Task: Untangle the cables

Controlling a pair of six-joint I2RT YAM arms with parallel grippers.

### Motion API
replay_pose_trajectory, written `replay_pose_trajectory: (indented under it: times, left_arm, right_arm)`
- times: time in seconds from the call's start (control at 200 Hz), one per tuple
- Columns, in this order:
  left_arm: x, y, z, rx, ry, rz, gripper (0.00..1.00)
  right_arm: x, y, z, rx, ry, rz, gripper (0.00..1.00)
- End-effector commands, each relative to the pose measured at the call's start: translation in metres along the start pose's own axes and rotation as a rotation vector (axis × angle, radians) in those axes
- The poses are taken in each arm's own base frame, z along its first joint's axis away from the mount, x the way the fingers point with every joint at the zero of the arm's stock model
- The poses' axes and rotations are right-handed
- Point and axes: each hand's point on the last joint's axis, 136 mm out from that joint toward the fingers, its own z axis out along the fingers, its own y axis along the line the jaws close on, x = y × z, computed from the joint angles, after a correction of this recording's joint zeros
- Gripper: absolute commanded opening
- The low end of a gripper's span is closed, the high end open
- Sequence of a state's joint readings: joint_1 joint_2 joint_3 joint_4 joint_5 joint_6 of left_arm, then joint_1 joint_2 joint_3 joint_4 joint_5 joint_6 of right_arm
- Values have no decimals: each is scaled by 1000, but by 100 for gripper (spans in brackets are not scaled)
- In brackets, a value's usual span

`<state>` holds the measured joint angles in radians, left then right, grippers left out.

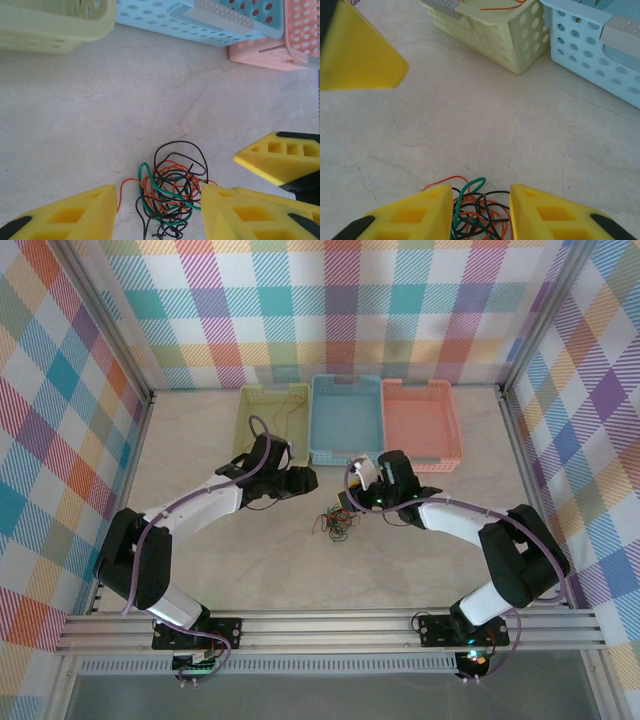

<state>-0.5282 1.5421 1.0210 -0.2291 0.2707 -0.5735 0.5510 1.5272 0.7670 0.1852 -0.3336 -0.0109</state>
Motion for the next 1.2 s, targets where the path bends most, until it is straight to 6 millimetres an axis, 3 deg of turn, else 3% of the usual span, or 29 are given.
replay_pose_trajectory:
  times: [0.0,0.13,0.48,1.115,1.195]
  left_arm:
    - [-12,-15,-2,84,-88,16,48]
    - [-13,-5,5,53,-104,30,46]
    - [-16,5,-2,5,-149,32,46]
    - [-18,7,-7,-22,-154,43,46]
    - [-19,7,-10,-27,-155,53,46]
  right_arm:
    - [1,6,-4,-26,46,-57,37]
    - [15,0,-1,-9,131,-108,35]
    - [37,1,14,-72,250,-83,29]
    - [38,-23,19,61,264,-42,31]
    - [39,-19,20,33,274,-43,30]
